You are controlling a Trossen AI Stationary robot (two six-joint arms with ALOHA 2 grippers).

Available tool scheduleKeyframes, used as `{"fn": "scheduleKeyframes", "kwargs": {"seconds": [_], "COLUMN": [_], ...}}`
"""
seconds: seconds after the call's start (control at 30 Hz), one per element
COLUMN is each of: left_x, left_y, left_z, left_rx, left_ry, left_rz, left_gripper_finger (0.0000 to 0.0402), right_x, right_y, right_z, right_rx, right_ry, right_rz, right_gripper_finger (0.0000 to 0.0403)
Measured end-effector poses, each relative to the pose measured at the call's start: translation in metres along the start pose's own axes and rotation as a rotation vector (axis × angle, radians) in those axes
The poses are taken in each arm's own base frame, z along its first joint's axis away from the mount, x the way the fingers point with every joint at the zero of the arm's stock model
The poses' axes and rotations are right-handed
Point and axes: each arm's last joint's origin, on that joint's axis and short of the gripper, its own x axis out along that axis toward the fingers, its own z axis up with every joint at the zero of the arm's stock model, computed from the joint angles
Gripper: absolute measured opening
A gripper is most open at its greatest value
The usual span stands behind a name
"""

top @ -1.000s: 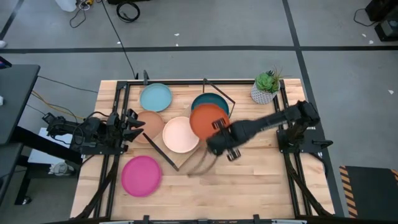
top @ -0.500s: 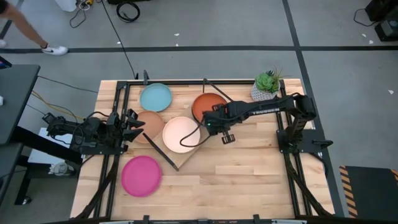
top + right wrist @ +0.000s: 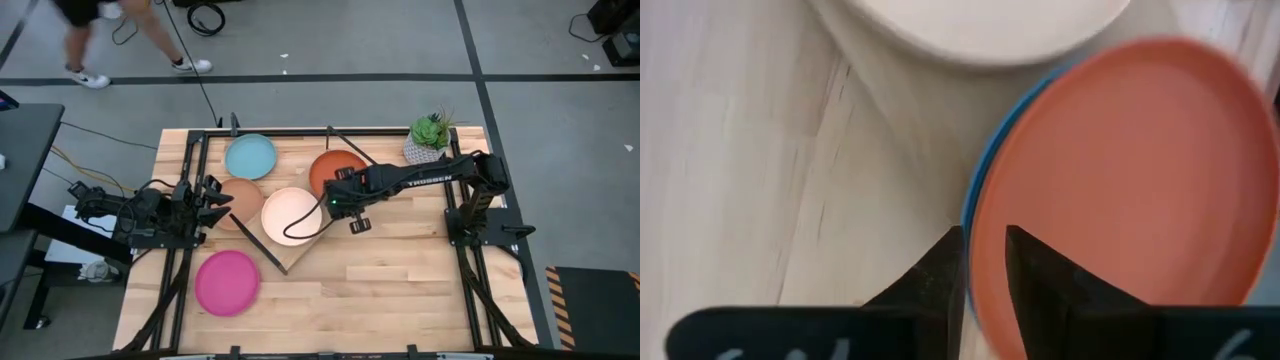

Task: Place and stack plates onto a shelf
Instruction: Stack the light blue plate on top of the light orange plate on the shelf

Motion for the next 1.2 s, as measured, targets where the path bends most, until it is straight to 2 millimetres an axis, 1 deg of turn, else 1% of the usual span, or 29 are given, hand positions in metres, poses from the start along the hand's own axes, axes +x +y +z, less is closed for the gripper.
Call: {"fn": "scheduleKeyframes", "kwargs": {"seconds": [0.17,0.3,0.4,0.47,0.6,0.7,0.83,1.0,1.1,1.2], "left_x": [0.000,0.000,0.000,0.000,0.000,0.000,0.000,0.000,0.000,0.000], "left_y": [0.000,0.000,0.000,0.000,0.000,0.000,0.000,0.000,0.000,0.000], "left_z": [0.000,0.000,0.000,0.000,0.000,0.000,0.000,0.000,0.000,0.000], "left_rx": [0.000,0.000,0.001,0.001,0.001,0.001,0.001,0.001,0.001,0.001], "left_ry": [0.000,0.000,0.000,0.000,0.000,0.000,0.000,0.000,0.000,0.000], "left_rz": [0.000,0.000,0.000,0.000,0.000,0.000,0.000,0.000,0.000,0.000], "left_gripper_finger": [0.0146,0.0146,0.0146,0.0146,0.0146,0.0146,0.0146,0.0146,0.0146,0.0146], "right_x": [0.000,0.000,-0.001,-0.005,-0.022,-0.027,-0.023,-0.011,-0.009,-0.008], "right_y": [-0.001,0.000,0.003,0.006,0.014,0.024,0.043,0.070,0.088,0.104], "right_z": [0.003,0.003,0.004,0.004,0.005,0.002,-0.012,-0.039,-0.057,-0.075], "right_rx": [0.008,0.080,0.137,0.153,0.190,0.213,0.235,0.273,0.276,0.258], "right_ry": [-0.031,-0.024,-0.020,-0.027,-0.085,-0.140,-0.181,-0.236,-0.305,-0.416], "right_rz": [-0.009,-0.006,-0.039,-0.061,-0.077,-0.077,-0.063,-0.045,-0.062,-0.110], "right_gripper_finger": [0.0081,0.0082,0.0079,0.0076,0.0071,0.0071,0.0071,0.0071,0.0071,0.0071]}}
